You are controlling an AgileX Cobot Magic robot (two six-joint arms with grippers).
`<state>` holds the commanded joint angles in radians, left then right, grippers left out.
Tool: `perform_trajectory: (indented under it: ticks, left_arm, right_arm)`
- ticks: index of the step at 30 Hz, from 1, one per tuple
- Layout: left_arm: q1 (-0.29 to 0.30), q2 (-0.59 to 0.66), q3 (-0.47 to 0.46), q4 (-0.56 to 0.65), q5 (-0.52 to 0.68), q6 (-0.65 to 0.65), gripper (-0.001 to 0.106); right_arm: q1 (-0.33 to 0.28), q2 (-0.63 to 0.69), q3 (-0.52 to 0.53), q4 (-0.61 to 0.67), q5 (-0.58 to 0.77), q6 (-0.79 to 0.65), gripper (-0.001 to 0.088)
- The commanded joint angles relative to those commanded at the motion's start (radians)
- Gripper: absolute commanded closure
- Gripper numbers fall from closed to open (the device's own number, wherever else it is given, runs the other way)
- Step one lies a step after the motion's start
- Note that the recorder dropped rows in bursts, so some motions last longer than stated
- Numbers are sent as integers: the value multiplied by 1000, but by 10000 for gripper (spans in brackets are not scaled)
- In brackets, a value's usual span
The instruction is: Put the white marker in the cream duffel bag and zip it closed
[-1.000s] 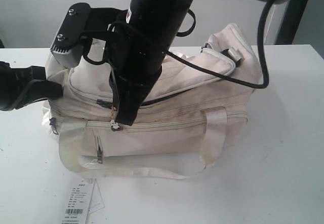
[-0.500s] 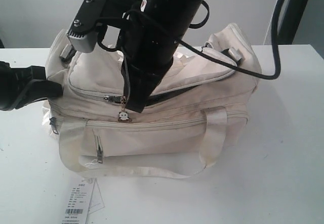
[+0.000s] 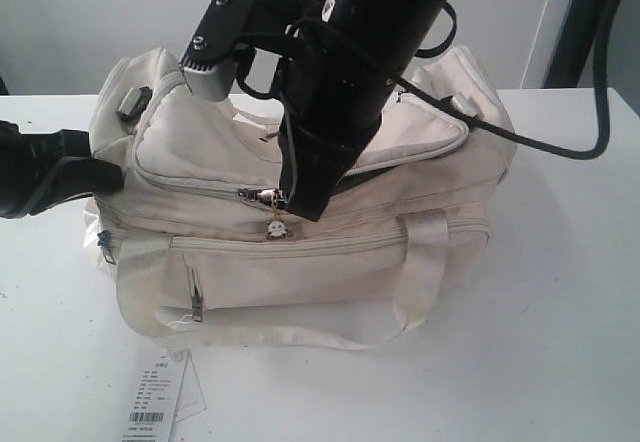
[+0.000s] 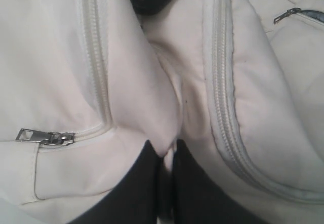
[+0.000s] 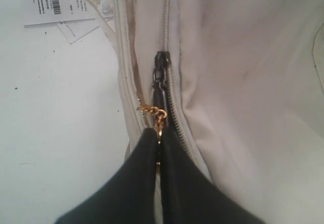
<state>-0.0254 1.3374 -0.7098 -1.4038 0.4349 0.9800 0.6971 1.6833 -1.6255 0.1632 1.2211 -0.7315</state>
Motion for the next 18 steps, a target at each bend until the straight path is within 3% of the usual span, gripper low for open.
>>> perform_trajectory:
  ticks: [18]
  left_arm:
    - [0,0,0,0,2,3,1050]
  right_arm:
    - [0,-14,25,-61,0,2,868]
